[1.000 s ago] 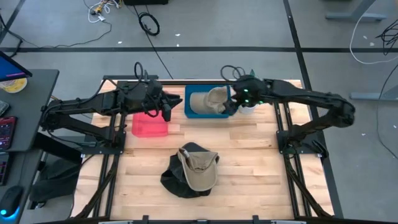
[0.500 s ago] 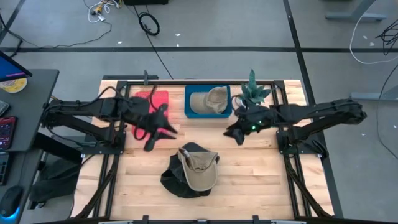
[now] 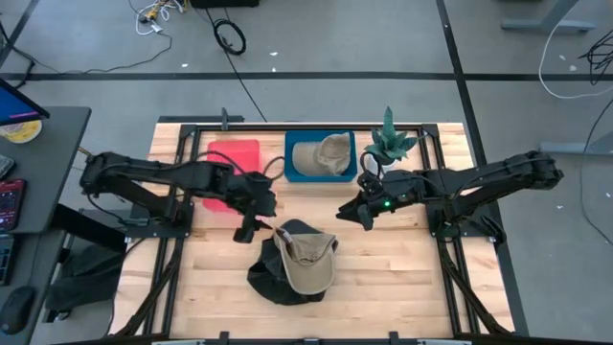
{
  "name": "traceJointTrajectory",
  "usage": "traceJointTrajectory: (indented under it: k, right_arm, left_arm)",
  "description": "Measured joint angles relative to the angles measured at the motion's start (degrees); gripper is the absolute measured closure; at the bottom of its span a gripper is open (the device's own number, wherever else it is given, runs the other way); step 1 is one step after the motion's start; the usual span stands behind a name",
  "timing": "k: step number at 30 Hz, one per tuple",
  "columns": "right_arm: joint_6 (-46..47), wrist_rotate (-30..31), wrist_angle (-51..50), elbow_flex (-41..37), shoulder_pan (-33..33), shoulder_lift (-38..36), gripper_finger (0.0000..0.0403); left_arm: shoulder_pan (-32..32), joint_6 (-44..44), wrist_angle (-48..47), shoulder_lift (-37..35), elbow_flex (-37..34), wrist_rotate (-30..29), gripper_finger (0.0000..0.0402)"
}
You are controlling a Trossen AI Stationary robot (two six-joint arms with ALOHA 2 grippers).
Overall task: Pick & Place hat
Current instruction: Put the brown cap into the blue bin
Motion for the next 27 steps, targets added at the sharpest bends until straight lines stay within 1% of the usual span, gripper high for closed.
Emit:
traceJointTrajectory:
  k: [2, 4, 7, 10, 13, 17, 21, 24, 27]
  right_arm:
    - [0.5, 0.0, 0.0, 0.0, 0.0, 0.0, 0.0208]
    - [1.2, 0.0, 0.0, 0.0, 0.0, 0.0, 0.0208]
    - [1.8, 0.1, 0.0, 0.0, 0.0, 0.0, 0.0208]
    - [2.4, 0.1, 0.0, 0.0, 0.0, 0.0, 0.0208]
    - [2.5, 0.1, 0.0, 0.0, 0.0, 0.0, 0.0208]
    - [2.6, 0.6, -0.1, 0.0, 0.0, 0.0, 0.0208]
    - [2.8, 0.7, -0.2, 0.0, 0.0, 0.0, 0.0208]
    - [3.0, 0.7, -0.3, 0.0, 0.0, 0.0, 0.0208]
    - [3.0, 0.7, -0.5, 0.0, 0.0, 0.0, 0.0208]
  left_arm:
    - [0.0, 0.0, -0.7, 1.7, 0.0, 0.0, 0.0185]
    - [0.0, 1.3, -2.7, 3.1, 0.0, 0.0, 0.0157]
    - [0.0, 3.7, -3.2, 5.0, 0.0, 0.1, 0.0122]
    - [0.0, 6.6, -2.6, 6.8, 0.0, 1.5, 0.0101]
    - [0.0, 9.3, -1.3, 8.6, 0.0, 3.3, 0.0095]
    - [0.0, 12.6, 0.5, 11.1, 0.0, 3.8, 0.0098]
    - [0.2, 13.1, 2.0, 12.7, 0.0, 3.8, 0.0111]
    - [0.2, 13.6, 3.4, 12.6, 0.0, 3.8, 0.0141]
    - [0.2, 13.7, 3.8, 12.2, 0.0, 4.9, 0.0196]
